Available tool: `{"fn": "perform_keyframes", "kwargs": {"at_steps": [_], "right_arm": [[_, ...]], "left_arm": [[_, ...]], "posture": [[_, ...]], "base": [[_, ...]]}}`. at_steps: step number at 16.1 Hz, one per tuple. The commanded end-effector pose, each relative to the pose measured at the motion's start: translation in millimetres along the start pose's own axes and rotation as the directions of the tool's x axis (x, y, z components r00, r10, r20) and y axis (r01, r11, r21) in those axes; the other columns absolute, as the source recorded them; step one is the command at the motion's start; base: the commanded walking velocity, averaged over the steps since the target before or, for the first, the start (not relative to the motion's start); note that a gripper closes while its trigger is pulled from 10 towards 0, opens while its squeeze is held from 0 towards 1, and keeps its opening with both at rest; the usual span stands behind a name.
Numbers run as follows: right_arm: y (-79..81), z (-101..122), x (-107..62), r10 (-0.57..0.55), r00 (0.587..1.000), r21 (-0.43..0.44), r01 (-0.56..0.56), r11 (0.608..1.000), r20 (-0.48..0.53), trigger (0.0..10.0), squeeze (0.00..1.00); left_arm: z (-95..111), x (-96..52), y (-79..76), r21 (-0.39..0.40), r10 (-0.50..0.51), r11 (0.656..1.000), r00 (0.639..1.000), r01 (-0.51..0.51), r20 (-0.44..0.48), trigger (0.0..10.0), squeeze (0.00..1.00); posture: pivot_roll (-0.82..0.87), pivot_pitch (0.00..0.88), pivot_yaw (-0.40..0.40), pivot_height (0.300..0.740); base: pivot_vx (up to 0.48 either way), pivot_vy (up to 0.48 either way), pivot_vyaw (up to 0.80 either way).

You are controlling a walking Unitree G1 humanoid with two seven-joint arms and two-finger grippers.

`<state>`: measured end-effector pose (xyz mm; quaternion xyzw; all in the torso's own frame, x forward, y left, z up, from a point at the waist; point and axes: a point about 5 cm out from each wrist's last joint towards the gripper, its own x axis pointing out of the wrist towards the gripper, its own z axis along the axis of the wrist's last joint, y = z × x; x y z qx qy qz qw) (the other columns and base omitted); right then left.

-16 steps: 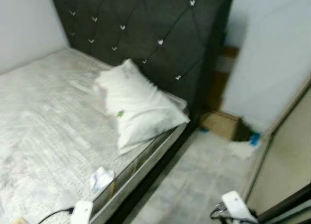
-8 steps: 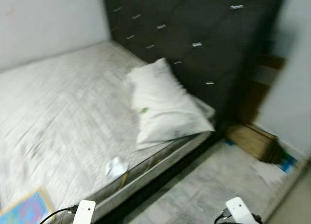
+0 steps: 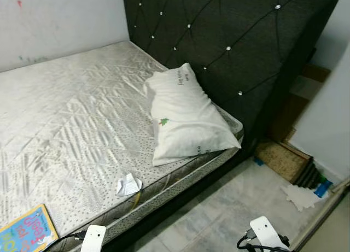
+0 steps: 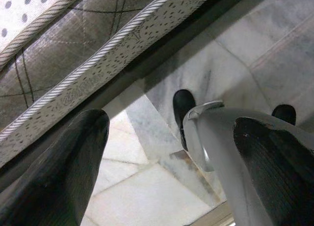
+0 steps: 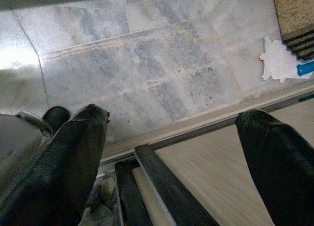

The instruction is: Clean up the room

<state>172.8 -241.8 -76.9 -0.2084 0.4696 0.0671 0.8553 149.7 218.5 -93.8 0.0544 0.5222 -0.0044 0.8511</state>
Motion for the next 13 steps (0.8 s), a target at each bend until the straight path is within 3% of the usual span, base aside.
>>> {"fn": "perform_keyframes", "kwargs": {"at_steps": [1, 8, 13], "right_arm": [[-1.9, 3.4, 0.4, 0.000, 1.000, -0.001, 0.000, 1.000, 0.011, 10.0, 0.00], [-1.2, 3.3, 0.4, 0.008, 1.000, -0.006, -0.008, 1.000, 0.010, 10.0, 0.00], [-1.4, 3.3, 0.5, 0.006, 1.000, -0.009, -0.006, 1.000, 0.008, 10.0, 0.00]], "left_arm": [[0.1, -0.5, 2.8, 0.005, 0.000, 1.000, 1.000, 0.000, 0.006, 10.0, 0.00], [-0.1, -0.7, 2.3, -0.005, -0.021, 1.000, 1.000, 0.021, 0.009, 10.0, 0.00], [0.1, -0.7, 2.1, -0.008, -0.026, 1.000, 1.000, 0.026, 0.011, 10.0, 0.00]], "posture": [[-0.01, 0.000, -0.035, 0.740], [-0.02, 0.000, -0.033, 0.740], [-0.02, 0.000, -0.034, 0.740]], "base": [[0.000, 0.000, 0.69], [0.000, 0.000, 0.76], [0.000, 0.000, 0.27]]}}
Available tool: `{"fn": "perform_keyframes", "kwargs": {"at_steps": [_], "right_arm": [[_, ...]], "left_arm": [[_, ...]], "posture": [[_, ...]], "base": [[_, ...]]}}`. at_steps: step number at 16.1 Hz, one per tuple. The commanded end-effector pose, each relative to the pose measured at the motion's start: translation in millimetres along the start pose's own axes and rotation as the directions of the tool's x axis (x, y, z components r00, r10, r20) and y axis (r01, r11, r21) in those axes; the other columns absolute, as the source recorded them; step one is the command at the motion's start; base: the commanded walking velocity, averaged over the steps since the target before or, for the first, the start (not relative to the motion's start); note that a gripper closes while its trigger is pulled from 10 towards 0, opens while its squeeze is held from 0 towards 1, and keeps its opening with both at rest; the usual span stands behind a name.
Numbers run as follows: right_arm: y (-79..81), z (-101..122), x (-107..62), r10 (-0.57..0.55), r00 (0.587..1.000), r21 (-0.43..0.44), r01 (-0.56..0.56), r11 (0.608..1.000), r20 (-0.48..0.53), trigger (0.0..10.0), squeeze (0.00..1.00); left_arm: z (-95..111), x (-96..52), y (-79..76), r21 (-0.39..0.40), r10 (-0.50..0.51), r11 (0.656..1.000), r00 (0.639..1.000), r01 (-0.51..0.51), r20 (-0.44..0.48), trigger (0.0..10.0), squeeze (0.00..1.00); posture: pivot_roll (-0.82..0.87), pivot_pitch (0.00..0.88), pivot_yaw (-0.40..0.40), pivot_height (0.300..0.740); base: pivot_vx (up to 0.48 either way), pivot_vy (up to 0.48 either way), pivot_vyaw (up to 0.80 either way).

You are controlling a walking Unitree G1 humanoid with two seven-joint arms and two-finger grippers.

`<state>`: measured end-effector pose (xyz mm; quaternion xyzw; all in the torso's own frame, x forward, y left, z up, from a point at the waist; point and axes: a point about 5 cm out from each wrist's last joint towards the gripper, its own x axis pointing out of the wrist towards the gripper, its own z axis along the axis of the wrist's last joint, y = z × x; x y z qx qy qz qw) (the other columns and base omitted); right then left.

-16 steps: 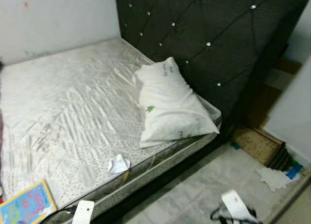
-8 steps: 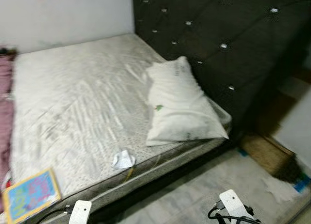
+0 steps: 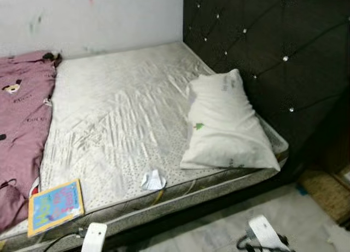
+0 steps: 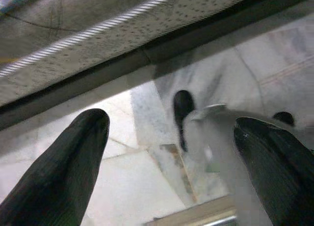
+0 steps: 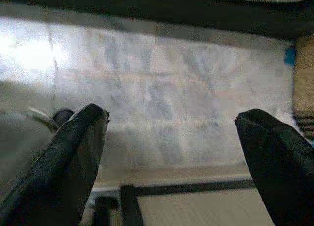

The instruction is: Clean up the room

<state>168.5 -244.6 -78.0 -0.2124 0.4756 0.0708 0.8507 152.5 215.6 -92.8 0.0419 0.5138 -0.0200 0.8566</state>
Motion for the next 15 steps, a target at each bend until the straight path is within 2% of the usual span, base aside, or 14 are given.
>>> {"fn": "perform_keyframes", "kwargs": {"at_steps": [1, 4, 9, 15], "right_arm": [[-0.7, 8.5, 1.6, 0.000, 1.000, 0.002, 0.000, 1.000, 0.022, 10.0, 0.00], [-0.8, 9.0, 1.7, 0.001, 1.000, -0.003, -0.001, 1.000, 0.023, 10.0, 0.00], [-1.0, 9.2, 1.7, 0.001, 1.000, -0.007, -0.001, 1.000, 0.022, 10.0, 0.00], [-0.6, 9.6, 1.8, 0.003, 1.000, -0.012, -0.003, 1.000, 0.022, 10.0, 0.00]], "left_arm": [[-2.9, -1.1, 4.6, -0.004, 0.012, 1.000, 1.000, -0.012, -0.011, 10.0, 0.00], [-2.5, -1.1, 4.6, 0.000, 0.011, 1.000, 1.000, -0.011, -0.011, 10.0, 0.00], [-2.2, -1.0, 4.4, 0.000, 0.007, 1.000, 1.000, -0.007, -0.009, 10.0, 0.00], [-2.0, -1.1, 5.6, 0.003, 0.021, 1.000, 1.000, -0.021, -0.006, 10.0, 0.00]], "posture": [[-0.02, 0.000, -0.035, 0.740], [-0.02, 0.000, -0.035, 0.740], [-0.02, 0.000, -0.035, 0.740], [-0.02, 0.000, -0.033, 0.740]], "base": [[0.000, 0.000, 0.00], [0.089, 0.000, 0.00], [0.341, 0.000, 0.50], [0.325, 0.000, 0.00]]}}
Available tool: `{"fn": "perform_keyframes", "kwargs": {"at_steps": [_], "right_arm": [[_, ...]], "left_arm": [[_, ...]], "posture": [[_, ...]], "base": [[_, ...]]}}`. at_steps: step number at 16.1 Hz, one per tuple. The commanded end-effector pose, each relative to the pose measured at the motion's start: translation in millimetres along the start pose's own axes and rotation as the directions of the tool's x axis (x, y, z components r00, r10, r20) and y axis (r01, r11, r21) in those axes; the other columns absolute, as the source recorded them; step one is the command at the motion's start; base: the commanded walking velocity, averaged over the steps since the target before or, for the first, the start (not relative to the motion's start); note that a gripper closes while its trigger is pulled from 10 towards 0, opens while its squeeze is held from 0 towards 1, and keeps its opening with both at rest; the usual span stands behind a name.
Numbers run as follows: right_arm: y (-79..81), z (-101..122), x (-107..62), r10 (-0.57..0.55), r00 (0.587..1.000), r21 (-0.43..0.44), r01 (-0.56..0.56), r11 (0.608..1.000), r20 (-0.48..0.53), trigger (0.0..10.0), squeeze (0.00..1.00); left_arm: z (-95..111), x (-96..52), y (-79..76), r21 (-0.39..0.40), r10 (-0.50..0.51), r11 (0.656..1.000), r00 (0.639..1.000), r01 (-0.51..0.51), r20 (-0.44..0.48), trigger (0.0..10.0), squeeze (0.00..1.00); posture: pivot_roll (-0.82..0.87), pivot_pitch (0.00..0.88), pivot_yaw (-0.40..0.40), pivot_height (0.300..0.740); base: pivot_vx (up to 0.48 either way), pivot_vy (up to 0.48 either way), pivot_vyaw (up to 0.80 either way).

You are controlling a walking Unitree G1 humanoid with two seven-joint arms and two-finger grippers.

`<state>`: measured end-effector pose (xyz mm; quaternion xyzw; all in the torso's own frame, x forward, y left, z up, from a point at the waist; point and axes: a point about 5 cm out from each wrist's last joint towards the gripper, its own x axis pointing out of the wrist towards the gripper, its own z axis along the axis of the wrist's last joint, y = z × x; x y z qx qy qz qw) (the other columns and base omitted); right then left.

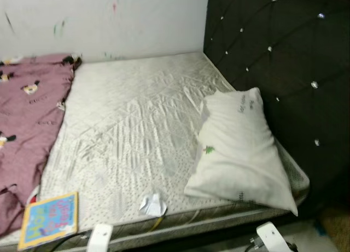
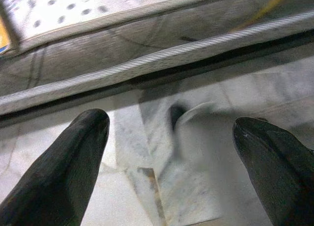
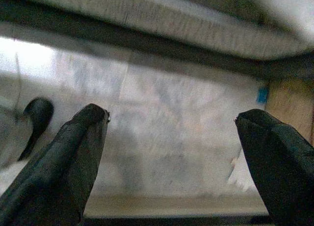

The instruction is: Clean up the room

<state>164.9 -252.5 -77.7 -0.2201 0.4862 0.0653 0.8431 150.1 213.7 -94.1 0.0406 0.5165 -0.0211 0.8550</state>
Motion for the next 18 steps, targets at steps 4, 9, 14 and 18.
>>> {"fn": "perform_keyframes", "kwargs": {"at_steps": [4, 9, 14, 18], "right_arm": [[4.8, 15.1, 2.8, -0.002, 0.999, 0.019, 0.001, 1.000, 0.052, 10.0, 0.00], [2.6, 14.9, 2.7, -0.040, 0.998, 0.035, 0.038, 0.999, 0.051, 10.0, 0.00], [-1.1, 19.6, 1.0, -0.136, 0.982, 0.167, 0.114, 0.979, 0.127, 10.0, 0.00], [-64.7, 117.1, -6.5, -0.267, 0.901, 0.306, 0.162, 0.938, 0.341, 10.0, 0.00]], "left_arm": [[0.1, -1.4, 9.6, 0.001, 0.053, 0.999, 0.999, -0.053, -0.002, 10.0, 0.00], [1.0, -1.3, 9.7, -0.018, 0.070, 0.997, 0.998, -0.070, 0.008, 10.0, 0.00], [4.1, -2.8, 13.5, -0.215, 0.189, 0.962, 0.978, -0.166, 0.090, 10.0, 0.00], [26.6, -5.8, 31.3, -0.311, 0.290, 0.923, 0.940, -0.226, 0.177, 10.0, 0.00]], "posture": [[-0.02, 0.000, -0.031, 0.740], [-0.01, 0.000, -0.035, 0.740], [-0.01, 0.000, -0.029, 0.740], [-0.01, 0.000, -0.033, 0.740]], "base": [[0.000, 0.000, 0.00], [0.000, 0.000, 0.00], [0.000, 0.000, 0.30], [0.000, 0.000, 0.59]]}}
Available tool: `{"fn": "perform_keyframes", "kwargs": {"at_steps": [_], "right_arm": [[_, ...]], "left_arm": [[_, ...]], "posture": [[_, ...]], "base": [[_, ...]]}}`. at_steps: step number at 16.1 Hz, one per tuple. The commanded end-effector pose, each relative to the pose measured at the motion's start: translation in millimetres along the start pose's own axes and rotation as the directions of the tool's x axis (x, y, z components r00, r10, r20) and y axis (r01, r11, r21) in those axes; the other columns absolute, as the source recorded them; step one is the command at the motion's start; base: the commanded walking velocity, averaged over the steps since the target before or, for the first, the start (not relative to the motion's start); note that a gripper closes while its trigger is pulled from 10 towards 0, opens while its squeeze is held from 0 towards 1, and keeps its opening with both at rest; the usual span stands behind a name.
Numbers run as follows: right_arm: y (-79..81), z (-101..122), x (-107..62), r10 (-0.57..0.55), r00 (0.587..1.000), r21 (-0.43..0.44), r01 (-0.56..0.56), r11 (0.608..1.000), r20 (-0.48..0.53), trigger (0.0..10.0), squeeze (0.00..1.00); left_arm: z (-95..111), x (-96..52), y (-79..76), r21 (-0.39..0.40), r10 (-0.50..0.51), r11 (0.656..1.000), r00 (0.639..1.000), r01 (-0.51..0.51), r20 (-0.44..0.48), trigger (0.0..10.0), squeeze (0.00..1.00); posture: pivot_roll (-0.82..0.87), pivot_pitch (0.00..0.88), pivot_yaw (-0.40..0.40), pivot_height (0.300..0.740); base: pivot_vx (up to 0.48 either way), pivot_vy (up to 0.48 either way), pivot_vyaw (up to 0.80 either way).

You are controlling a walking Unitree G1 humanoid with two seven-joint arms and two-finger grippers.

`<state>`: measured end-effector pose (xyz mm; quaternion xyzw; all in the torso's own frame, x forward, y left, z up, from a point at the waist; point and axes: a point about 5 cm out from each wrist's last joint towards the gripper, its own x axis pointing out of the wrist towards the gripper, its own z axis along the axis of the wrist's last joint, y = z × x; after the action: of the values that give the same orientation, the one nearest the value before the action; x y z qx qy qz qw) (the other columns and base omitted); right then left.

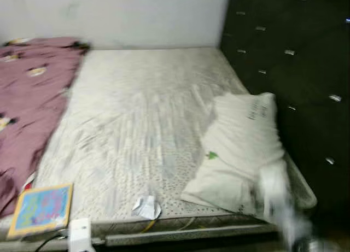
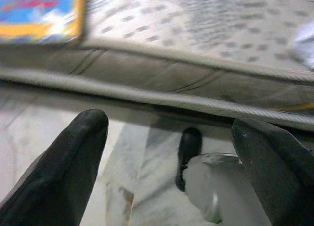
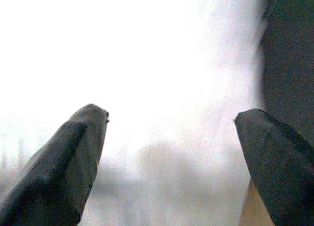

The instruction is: Clean up the room

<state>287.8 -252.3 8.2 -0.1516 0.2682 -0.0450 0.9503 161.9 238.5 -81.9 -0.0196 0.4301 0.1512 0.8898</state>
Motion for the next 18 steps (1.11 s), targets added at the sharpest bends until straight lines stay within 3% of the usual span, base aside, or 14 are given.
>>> {"fn": "perform_keyframes", "kwargs": {"at_steps": [1, 2, 4, 7, 9, 11, 12, 13, 15, 18], "right_arm": [[-5.1, -7.5, -2.2, -0.010, 1.000, 0.056, 0.011, 0.998, -0.023, 10.0, 0.00], [-5.3, -5.7, -1.7, -0.010, 1.000, 0.062, 0.011, 0.998, -0.016, 10.0, 0.00], [0.1, 33.2, 6.3, 0.027, 0.991, 0.094, -0.039, 0.995, 0.128, 10.0, 0.00], [4.6, 79.6, 9.0, 0.029, 0.952, 0.134, -0.073, 0.988, 0.304, 10.0, 0.00], [3.4, 99.2, 7.3, 0.001, 0.924, 0.183, -0.076, 0.980, 0.382, 10.0, 0.00], [8.8, 109.2, 1.8, 0.003, 0.897, 0.227, -0.115, 0.967, 0.442, 10.0, 0.00], [17.0, 111.8, -7.0, 0.009, 0.874, 0.248, -0.147, 0.957, 0.485, 10.0, 0.00], [22.9, 112.6, -17.2, 0.002, 0.853, 0.242, -0.150, 0.959, 0.522, 10.0, 0.00], [31.7, 112.4, -38.3, 0.009, 0.813, 0.217, -0.166, 0.962, 0.582, 10.0, 0.00], [39.1, 96.6, -62.8, 0.069, 0.802, 0.187, -0.220, 0.957, 0.594, 10.0, 0.00]], "left_arm": [[59.4, 8.0, 19.0, -0.019, 0.039, 0.999, 0.985, -0.036, 0.168, 10.0, 0.00], [70.2, 8.4, 22.9, -0.020, 0.042, 0.999, 0.980, -0.038, 0.195, 10.0, 0.00], [120.7, 4.7, 14.3, -0.028, 0.006, 1.000, 0.912, 0.005, 0.410, 10.0, 0.00], [150.9, -3.5, 2.7, -0.005, -0.067, 0.997, 0.833, 0.083, 0.550, 10.0, 0.00], [169.1, -17.1, -4.3, 0.061, -0.099, 0.995, 0.725, 0.079, 0.681, 10.0, 0.00], [183.7, -42.6, -8.0, 0.166, -0.124, 0.986, 0.568, -0.023, 0.814, 10.0, 0.00], [186.0, -58.3, -4.9, 0.154, -0.091, 0.984, 0.497, -0.087, 0.863, 10.0, 0.00], [182.9, -67.2, -5.7, 0.102, -0.065, 0.994, 0.490, -0.047, 0.869, 10.0, 0.00], [174.5, -88.3, -13.6, 0.122, -0.095, 0.992, 0.448, -0.031, 0.889, 10.0, 0.00], [152.1, -105.8, -28.5, 0.164, -0.146, 0.987, 0.475, 0.005, 0.868, 10.0, 0.00]], "posture": [[-0.01, 0.000, -0.033, 0.740], [-0.01, 0.000, -0.033, 0.740], [0.00, 0.000, -0.035, 0.740], [-0.01, 0.000, -0.033, 0.740], [-0.01, 0.000, -0.033, 0.740], [0.00, 0.000, -0.028, 0.740], [0.00, 0.000, -0.026, 0.740], [0.01, 0.000, -0.022, 0.740], [0.01, 0.000, -0.019, 0.740], [0.01, 0.000, -0.012, 0.740]], "base": [[0.000, 0.000, 0.00], [0.000, 0.000, 0.00], [0.000, 0.000, 0.00], [0.000, 0.000, 0.00], [0.000, 0.000, 0.00], [0.000, 0.000, 0.00], [0.000, 0.000, 0.00], [0.000, 0.000, 0.00], [0.000, 0.000, 0.00], [0.000, 0.000, 0.00]]}}
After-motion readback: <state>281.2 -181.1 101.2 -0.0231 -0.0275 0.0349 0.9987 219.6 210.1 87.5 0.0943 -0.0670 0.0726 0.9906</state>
